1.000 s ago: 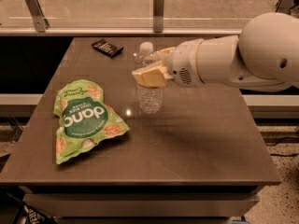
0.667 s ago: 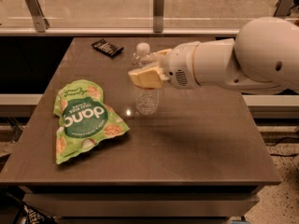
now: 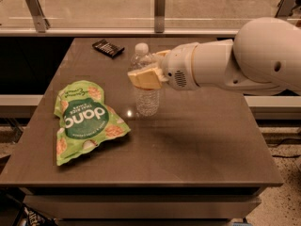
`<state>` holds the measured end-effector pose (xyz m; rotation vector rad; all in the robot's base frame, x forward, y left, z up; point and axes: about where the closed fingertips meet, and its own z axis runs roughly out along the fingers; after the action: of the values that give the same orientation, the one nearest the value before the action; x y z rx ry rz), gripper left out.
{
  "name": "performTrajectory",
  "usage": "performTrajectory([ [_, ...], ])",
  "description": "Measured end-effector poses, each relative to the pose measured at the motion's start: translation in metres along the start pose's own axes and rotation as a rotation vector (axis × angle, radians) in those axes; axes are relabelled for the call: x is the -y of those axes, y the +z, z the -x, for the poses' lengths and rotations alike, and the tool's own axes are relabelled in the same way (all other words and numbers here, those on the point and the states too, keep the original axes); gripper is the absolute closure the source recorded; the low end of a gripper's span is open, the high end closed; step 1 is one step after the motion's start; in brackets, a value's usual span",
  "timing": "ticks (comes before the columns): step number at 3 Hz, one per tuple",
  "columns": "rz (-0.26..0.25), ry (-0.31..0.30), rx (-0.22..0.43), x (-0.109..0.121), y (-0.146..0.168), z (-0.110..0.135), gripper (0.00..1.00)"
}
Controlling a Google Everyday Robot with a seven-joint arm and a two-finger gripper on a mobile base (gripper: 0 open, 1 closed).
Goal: Move water bottle near green rice chip bag
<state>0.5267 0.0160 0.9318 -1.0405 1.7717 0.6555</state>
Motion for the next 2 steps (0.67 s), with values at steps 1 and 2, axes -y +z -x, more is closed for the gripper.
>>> performTrajectory([
  [1,0.000,0.000,0.000,0.0000,0.0000,0.0000,1.00],
  [2,0.000,0.000,0.000,-0.0001,0.0001,0.0000,1.00],
])
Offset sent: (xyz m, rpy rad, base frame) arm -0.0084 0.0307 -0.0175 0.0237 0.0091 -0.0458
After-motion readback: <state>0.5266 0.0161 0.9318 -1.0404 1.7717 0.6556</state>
